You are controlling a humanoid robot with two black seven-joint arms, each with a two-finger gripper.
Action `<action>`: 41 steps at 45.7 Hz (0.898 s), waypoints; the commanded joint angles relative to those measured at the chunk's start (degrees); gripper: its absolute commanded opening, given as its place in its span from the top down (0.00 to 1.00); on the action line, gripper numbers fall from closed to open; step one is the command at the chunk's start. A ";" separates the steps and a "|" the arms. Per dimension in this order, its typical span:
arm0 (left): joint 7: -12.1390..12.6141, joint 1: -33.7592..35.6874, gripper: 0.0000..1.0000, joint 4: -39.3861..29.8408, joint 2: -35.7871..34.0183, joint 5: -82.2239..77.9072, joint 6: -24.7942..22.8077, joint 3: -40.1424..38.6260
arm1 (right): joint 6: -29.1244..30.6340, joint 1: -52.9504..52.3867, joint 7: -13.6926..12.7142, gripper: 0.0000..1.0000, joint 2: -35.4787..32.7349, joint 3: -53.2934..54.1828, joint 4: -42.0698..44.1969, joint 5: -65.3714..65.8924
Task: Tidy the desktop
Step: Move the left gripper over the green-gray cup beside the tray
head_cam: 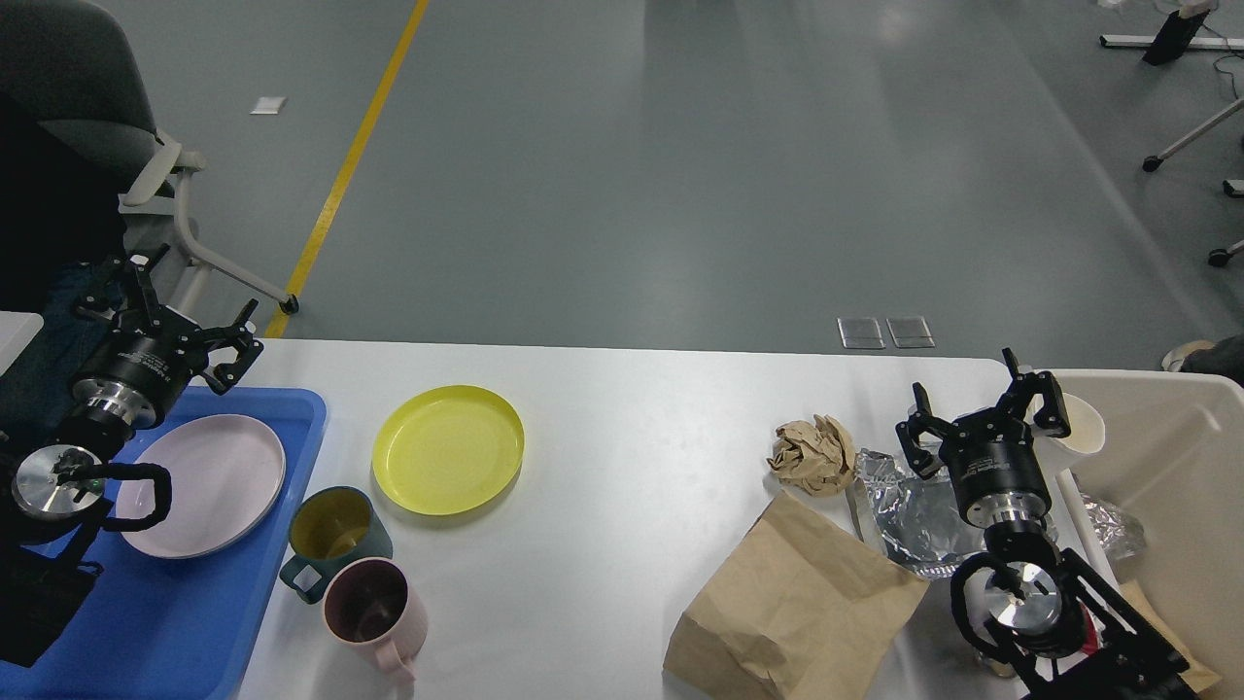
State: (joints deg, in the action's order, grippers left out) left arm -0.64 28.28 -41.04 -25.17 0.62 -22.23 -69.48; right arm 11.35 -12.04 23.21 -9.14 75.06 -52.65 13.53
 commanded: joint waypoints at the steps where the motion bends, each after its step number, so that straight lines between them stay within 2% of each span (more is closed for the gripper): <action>1: -0.23 0.20 0.03 0.00 0.12 0.00 0.00 -0.04 | -0.01 0.00 0.00 0.00 0.00 0.00 0.00 0.00; 15: 0.29 0.64 0.03 -0.18 0.21 0.00 0.17 -0.04 | -0.01 0.00 0.00 0.00 0.00 0.00 0.00 0.00; 18: -0.23 1.16 0.03 -0.18 -0.23 0.00 0.09 1.10 | -0.01 0.00 0.00 0.00 0.00 0.00 0.00 0.00; 22: 0.55 1.16 0.03 -0.79 -0.75 0.09 -0.44 2.41 | -0.01 0.00 0.00 0.00 0.00 0.00 0.00 0.00; 24: 0.91 1.69 0.03 -1.06 -2.07 0.08 -1.49 5.48 | -0.01 0.00 0.00 0.00 0.00 0.00 0.00 0.00; 27: 1.87 4.23 0.03 -1.32 -7.86 0.00 -3.25 12.85 | -0.01 0.00 0.00 0.00 0.00 0.00 0.00 0.00; 29: 2.57 6.86 0.03 -1.32 -11.90 -0.09 -4.13 20.66 | -0.01 0.00 0.00 0.00 0.00 0.00 0.00 0.00; 35: 4.33 21.00 0.03 -1.23 -20.35 -0.18 -7.90 51.15 | -0.01 0.00 0.00 0.00 0.00 0.00 0.00 0.00; 37: 4.42 26.36 0.03 -1.32 -21.93 -0.35 -11.23 61.52 | -0.01 0.00 0.00 0.00 0.00 0.00 0.00 0.00; 41: 4.42 36.47 0.03 -1.06 -22.47 -0.62 -22.65 79.72 | -0.01 0.00 0.00 0.00 0.00 0.00 0.00 0.00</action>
State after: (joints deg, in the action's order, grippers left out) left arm 3.62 52.61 -42.35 -45.93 0.32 -33.22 -12.27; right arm 11.33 -12.04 23.20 -9.14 75.06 -52.65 13.54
